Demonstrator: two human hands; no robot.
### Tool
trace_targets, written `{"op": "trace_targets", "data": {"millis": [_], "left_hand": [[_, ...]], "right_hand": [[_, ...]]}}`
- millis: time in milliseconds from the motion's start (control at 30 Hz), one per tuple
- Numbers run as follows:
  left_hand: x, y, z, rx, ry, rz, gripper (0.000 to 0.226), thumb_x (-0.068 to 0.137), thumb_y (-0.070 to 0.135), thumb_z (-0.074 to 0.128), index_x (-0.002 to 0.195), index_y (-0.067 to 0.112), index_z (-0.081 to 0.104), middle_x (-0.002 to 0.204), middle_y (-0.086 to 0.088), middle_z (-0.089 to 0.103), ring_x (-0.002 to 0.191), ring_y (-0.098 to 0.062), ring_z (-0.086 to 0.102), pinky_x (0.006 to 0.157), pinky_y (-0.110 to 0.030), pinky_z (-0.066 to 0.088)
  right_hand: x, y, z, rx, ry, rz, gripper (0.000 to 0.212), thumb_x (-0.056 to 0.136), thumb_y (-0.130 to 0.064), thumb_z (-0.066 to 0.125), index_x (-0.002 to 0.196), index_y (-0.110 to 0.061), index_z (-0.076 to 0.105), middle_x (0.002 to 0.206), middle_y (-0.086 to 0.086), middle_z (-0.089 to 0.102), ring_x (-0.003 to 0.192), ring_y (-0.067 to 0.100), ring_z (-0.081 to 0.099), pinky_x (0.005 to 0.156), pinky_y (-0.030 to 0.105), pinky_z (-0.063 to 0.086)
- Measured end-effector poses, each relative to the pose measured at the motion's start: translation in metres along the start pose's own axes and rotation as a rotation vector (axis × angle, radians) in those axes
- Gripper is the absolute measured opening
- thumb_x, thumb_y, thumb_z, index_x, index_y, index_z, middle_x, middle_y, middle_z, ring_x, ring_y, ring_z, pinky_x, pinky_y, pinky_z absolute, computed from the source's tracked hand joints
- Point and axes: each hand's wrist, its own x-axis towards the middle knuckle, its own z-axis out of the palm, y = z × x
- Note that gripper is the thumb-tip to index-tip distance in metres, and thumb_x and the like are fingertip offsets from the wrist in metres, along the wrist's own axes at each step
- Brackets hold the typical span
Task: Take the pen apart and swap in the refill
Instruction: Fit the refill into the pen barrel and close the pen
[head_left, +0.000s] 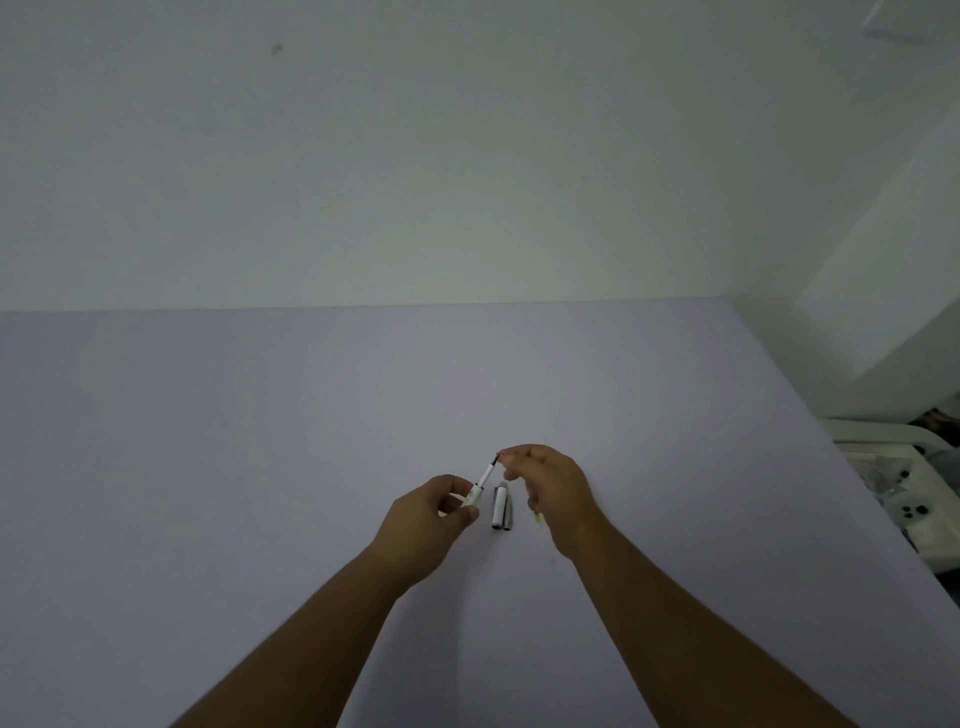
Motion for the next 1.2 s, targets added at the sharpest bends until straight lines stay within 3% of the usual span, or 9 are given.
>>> {"op": "trace_targets", "data": {"millis": [67,200,367,533,667,733,867,967,1200], "left_hand": [[0.001,-0.002,-0.001,-0.021,0.005,-0.008,0.007,0.087,0.032,0.060,0.092,0.037,0.060,0.088,0.000,0.066,0.078,-0.019,0.062,0.066,-0.030,0.052],[0.001,-0.008,-0.002,-0.029,0.027,-0.011,0.008,0.087,0.031,0.060,0.086,0.039,0.059,0.089,0.005,0.065,0.074,-0.010,0.062,0.060,-0.021,0.046],[0.002,-0.015,-0.004,-0.036,0.036,-0.017,0.008,0.087,0.031,0.060,0.082,0.038,0.059,0.088,0.009,0.064,0.075,-0.011,0.063,0.063,-0.023,0.047],[0.004,-0.016,-0.006,-0.054,0.040,-0.019,0.009,0.087,0.029,0.061,0.084,0.037,0.058,0.087,0.007,0.063,0.074,-0.013,0.063,0.065,-0.024,0.049],[0.004,-0.011,-0.007,-0.048,0.008,-0.010,0.018,0.089,0.028,0.059,0.103,0.039,0.054,0.088,0.003,0.064,0.080,-0.017,0.063,0.069,-0.028,0.051],[0.003,-0.008,-0.007,-0.045,0.003,-0.016,0.022,0.089,0.028,0.058,0.107,0.039,0.054,0.089,0.003,0.064,0.083,-0.019,0.063,0.071,-0.030,0.052],[0.001,-0.002,-0.010,-0.026,-0.007,-0.016,0.024,0.089,0.027,0.058,0.110,0.040,0.055,0.094,0.000,0.064,0.087,-0.025,0.063,0.072,-0.033,0.054],[-0.003,0.002,-0.013,0.000,-0.020,-0.007,0.025,0.089,0.027,0.058,0.111,0.040,0.054,0.097,-0.001,0.064,0.088,-0.028,0.064,0.073,-0.034,0.055],[-0.011,0.009,-0.017,0.014,-0.011,0.016,0.024,0.089,0.028,0.059,0.109,0.040,0.054,0.096,0.001,0.063,0.086,-0.024,0.064,0.072,-0.032,0.054]], "right_hand": [[0.008,0.007,-0.004,-0.114,0.079,0.025,0.011,0.083,-0.024,0.062,0.077,-0.021,0.070,0.072,-0.006,0.065,0.066,0.007,0.056,0.060,0.021,0.041],[0.016,0.033,-0.001,-0.777,0.080,0.037,0.014,0.087,-0.023,0.051,0.080,-0.019,0.062,0.081,0.001,0.063,0.074,0.018,0.056,0.064,0.026,0.044],[0.018,0.051,0.010,-0.892,0.106,0.053,0.013,0.088,-0.022,0.052,0.092,-0.015,0.061,0.099,0.007,0.067,0.090,0.025,0.062,0.065,0.026,0.042],[0.018,0.053,0.009,-0.936,0.103,0.098,0.016,0.086,-0.019,0.054,0.100,-0.011,0.056,0.100,0.010,0.067,0.090,0.026,0.063,0.069,0.030,0.049],[0.017,0.046,0.007,-0.766,0.172,0.062,0.025,0.083,-0.019,0.059,0.107,-0.013,0.059,0.101,0.007,0.066,0.091,0.025,0.062,0.069,0.026,0.046],[0.017,0.033,0.007,-0.482,0.202,0.000,0.020,0.083,-0.018,0.062,0.103,-0.015,0.065,0.095,0.004,0.068,0.090,0.022,0.063,0.073,0.024,0.044],[0.013,-0.006,0.008,0.079,0.144,-0.031,0.012,0.085,-0.016,0.062,0.081,-0.027,0.065,0.075,-0.010,0.069,0.070,0.006,0.057,0.062,0.021,0.044],[0.008,-0.025,0.007,0.161,0.120,-0.044,0.010,0.086,-0.019,0.063,0.081,-0.027,0.066,0.081,-0.007,0.068,0.072,0.010,0.056,0.062,0.024,0.045],[-0.008,-0.035,0.009,0.023,-0.009,-0.119,0.010,0.082,-0.017,0.067,0.083,-0.027,0.068,0.077,-0.013,0.069,0.067,-0.002,0.059,0.064,0.017,0.042]]}}
